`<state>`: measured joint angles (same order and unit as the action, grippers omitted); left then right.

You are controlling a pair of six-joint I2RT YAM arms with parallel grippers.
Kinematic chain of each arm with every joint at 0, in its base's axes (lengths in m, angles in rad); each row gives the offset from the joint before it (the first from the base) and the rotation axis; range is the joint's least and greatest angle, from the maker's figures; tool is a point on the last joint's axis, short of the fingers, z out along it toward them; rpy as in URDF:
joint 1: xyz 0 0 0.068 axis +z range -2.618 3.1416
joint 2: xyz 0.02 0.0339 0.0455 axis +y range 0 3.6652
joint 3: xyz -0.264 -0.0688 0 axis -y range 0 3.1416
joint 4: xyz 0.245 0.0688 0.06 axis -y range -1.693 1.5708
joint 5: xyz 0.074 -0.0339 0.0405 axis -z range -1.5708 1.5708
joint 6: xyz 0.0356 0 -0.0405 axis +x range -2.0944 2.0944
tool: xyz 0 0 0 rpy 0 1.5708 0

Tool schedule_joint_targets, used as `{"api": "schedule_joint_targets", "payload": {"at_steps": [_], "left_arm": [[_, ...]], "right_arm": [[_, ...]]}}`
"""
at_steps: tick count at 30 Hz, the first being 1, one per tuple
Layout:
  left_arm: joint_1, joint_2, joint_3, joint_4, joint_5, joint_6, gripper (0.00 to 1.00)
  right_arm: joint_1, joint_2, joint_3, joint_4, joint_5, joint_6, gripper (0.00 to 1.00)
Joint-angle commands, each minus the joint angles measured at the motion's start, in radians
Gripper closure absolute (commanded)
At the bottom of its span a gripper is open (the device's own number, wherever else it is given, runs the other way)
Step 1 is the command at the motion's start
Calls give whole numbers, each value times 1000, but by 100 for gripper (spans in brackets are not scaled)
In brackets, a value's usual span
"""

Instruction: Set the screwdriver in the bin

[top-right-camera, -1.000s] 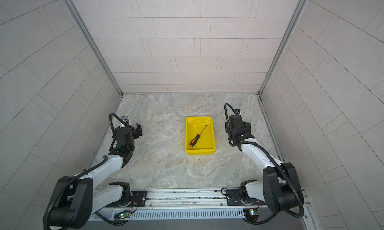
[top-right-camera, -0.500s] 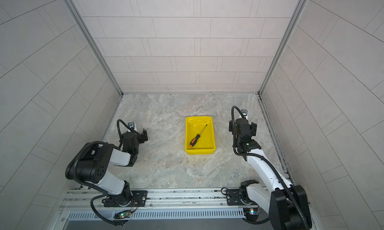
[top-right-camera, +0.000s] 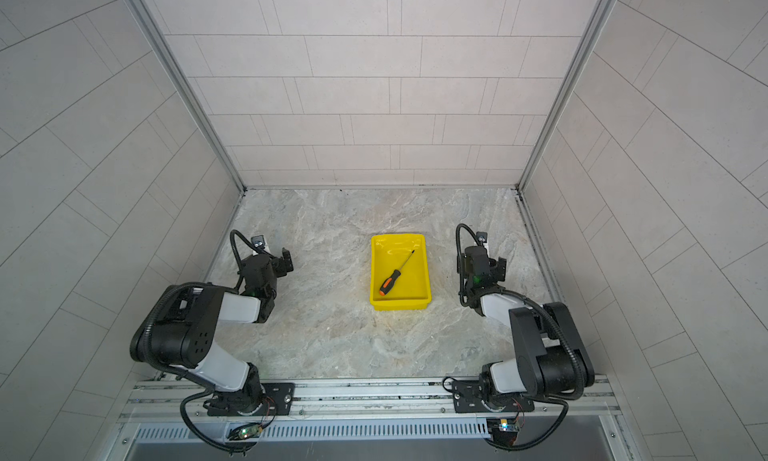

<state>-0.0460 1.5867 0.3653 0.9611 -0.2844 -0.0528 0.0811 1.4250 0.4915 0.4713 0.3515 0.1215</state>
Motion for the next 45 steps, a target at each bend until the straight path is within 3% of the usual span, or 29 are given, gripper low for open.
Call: {"api": "schedule_joint_targets", "payload": {"at_steps": [1, 4, 6, 45], "left_arm": [[2, -2, 17, -12, -8, -1, 0], [3, -3, 15, -9, -7, -1, 0], [3, -3, 16, -10, -9, -1, 0], [-13, 7, 35, -34, -10, 15, 0]], "right_arm": [[-14, 52, 12, 108, -72, -46, 0], [-19, 63, -17, 154, -120, -60, 1], [-19, 93, -62, 276, -137, -78, 0], [-20, 86, -54, 244, -131, -67, 0]]}}
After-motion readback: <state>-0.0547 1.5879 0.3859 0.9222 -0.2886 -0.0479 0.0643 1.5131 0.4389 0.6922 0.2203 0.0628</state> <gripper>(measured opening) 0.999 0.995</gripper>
